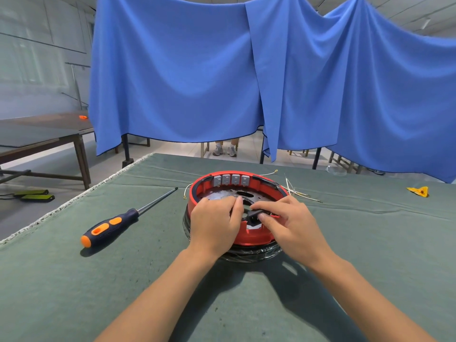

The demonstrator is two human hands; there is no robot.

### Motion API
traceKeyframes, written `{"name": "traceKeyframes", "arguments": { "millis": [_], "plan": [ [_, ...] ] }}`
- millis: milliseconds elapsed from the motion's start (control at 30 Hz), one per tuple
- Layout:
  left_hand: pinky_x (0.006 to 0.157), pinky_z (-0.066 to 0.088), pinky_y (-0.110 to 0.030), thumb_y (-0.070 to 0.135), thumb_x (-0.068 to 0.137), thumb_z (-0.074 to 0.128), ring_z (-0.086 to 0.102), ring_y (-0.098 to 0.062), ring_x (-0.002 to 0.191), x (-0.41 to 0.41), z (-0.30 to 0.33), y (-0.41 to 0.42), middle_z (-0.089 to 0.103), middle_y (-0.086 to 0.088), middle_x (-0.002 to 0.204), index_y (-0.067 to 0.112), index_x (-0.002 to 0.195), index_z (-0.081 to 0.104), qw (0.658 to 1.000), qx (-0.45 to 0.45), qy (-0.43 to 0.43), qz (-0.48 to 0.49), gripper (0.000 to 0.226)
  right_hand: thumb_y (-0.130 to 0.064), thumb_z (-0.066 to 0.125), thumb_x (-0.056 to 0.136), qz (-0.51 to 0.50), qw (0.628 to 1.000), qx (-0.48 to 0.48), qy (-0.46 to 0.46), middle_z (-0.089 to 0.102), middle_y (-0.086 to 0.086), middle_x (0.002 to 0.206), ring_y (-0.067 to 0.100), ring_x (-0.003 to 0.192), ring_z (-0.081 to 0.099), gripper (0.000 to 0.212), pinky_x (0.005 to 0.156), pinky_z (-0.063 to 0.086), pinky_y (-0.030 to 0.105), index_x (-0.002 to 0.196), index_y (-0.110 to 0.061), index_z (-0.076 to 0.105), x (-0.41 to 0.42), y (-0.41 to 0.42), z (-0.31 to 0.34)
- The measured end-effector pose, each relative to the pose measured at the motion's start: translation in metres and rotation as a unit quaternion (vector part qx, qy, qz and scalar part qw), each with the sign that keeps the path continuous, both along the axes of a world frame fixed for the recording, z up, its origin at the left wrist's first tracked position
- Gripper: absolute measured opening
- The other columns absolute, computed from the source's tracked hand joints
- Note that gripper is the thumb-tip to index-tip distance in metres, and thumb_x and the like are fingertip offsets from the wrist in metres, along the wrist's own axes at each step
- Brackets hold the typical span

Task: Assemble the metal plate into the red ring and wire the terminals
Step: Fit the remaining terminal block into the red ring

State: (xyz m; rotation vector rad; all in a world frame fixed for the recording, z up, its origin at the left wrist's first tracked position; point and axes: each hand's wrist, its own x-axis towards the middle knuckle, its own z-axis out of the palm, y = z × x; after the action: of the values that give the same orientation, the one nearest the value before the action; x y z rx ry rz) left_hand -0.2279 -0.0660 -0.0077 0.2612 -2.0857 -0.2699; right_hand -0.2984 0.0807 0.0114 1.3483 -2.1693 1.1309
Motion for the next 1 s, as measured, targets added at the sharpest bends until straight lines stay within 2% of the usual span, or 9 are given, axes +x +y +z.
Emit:
{"name": "traceKeyframes", "arguments": {
  "millis": [67,167,300,433,567,700,800,867,1000],
  "plan": [
    [0.049,0.019,-0.024,0.025,0.09,0.048,0.03,-0.015,0.042,-0.001,-0.001,-0.001,0.047,0.003,0.042,0.025,0.052,0.033,1.0,0.015,-0.003,-0.003,0.041,-0.012,0.067,0.085,0.0,1.0,-0.006,-0.001,0.052,-0.035,0.076,0.003,0.084,0.052,0.024,0.086,0.042,0.035,0.102,-0.027,0.074,0.0,-0.002,-0.003],
    [0.046,0.016,-0.021,0.024,0.09,0.049,0.031,-0.015,0.042,-0.001,-0.001,-0.001,0.045,0.004,0.042,0.024,0.051,0.034,1.0,0.028,-0.007,-0.005,0.042,-0.012,0.064,0.087,0.001,1.0,-0.018,-0.015,0.058,-0.031,0.084,0.002,0.086,0.056,0.024,0.086,0.045,0.035,0.104,-0.027,0.073,-0.001,-0.003,-0.007],
    [0.048,0.018,-0.019,0.03,0.091,0.042,0.04,-0.018,0.045,-0.002,-0.002,-0.005,0.047,0.004,0.045,0.019,0.049,0.042,0.998,0.056,-0.023,-0.012,0.043,-0.01,0.061,0.09,-0.016,0.996,-0.064,-0.056,0.072,-0.01,0.099,0.011,0.094,0.065,0.023,0.088,0.05,0.035,0.105,-0.023,0.073,-0.003,-0.004,-0.01],
    [0.048,0.019,-0.02,0.031,0.091,0.041,0.042,-0.018,0.046,-0.002,-0.002,-0.003,0.048,0.003,0.045,0.018,0.049,0.043,0.998,0.066,-0.016,-0.009,0.044,-0.025,0.056,0.086,-0.053,0.997,-0.041,0.028,0.073,-0.01,0.095,0.004,0.087,0.057,0.027,0.079,0.041,0.023,0.107,-0.025,0.073,0.005,-0.005,-0.015],
    [0.047,0.02,-0.021,0.031,0.091,0.042,0.041,-0.016,0.043,0.0,0.0,-0.002,0.041,0.006,0.044,0.02,0.049,0.04,0.997,0.075,-0.009,-0.022,0.044,-0.019,0.058,0.084,-0.061,0.993,-0.045,0.095,0.074,-0.007,0.093,0.006,0.093,0.053,0.026,0.078,0.043,0.024,0.106,-0.018,0.073,0.009,-0.005,-0.017],
    [0.049,0.023,-0.022,0.029,0.092,0.043,0.041,-0.017,0.044,0.003,0.001,0.001,0.04,0.008,0.045,0.023,0.051,0.039,0.997,0.073,0.003,-0.039,0.041,-0.02,0.058,0.086,-0.049,0.993,-0.031,0.1,0.074,-0.009,0.096,0.002,0.094,0.053,0.026,0.078,0.042,0.022,0.108,-0.02,0.073,0.008,-0.003,-0.015],
    [0.061,0.041,-0.032,0.025,0.091,0.044,0.055,-0.017,0.058,0.005,0.002,0.002,0.062,0.004,0.063,0.016,0.068,0.061,0.998,-0.036,0.017,-0.045,0.029,-0.021,0.056,0.087,-0.041,0.994,-0.006,0.096,0.073,-0.01,0.097,0.002,0.093,0.054,0.029,0.08,0.041,0.021,0.111,-0.022,0.071,0.006,-0.001,-0.014],
    [0.068,0.046,-0.036,0.021,0.09,0.047,0.061,-0.018,0.067,0.005,0.002,0.004,0.067,0.002,0.075,0.012,0.081,0.067,0.993,-0.096,0.032,-0.062,0.024,-0.021,0.055,0.086,-0.021,0.996,0.016,0.082,0.072,-0.009,0.1,0.004,0.093,0.055,0.034,0.085,0.037,0.018,0.118,-0.022,0.067,0.005,0.001,-0.014],
    [0.064,0.051,-0.035,0.028,0.089,0.054,0.066,-0.017,0.073,0.006,0.0,0.011,0.07,0.004,0.084,0.013,0.098,0.064,0.99,-0.07,-0.029,-0.116,0.02,-0.015,0.056,0.08,0.005,0.997,0.041,0.071,0.07,-0.003,0.101,0.004,0.095,0.049,0.049,0.092,0.028,0.007,0.129,-0.014,0.058,0.004,0.005,-0.018]
  ]
}}
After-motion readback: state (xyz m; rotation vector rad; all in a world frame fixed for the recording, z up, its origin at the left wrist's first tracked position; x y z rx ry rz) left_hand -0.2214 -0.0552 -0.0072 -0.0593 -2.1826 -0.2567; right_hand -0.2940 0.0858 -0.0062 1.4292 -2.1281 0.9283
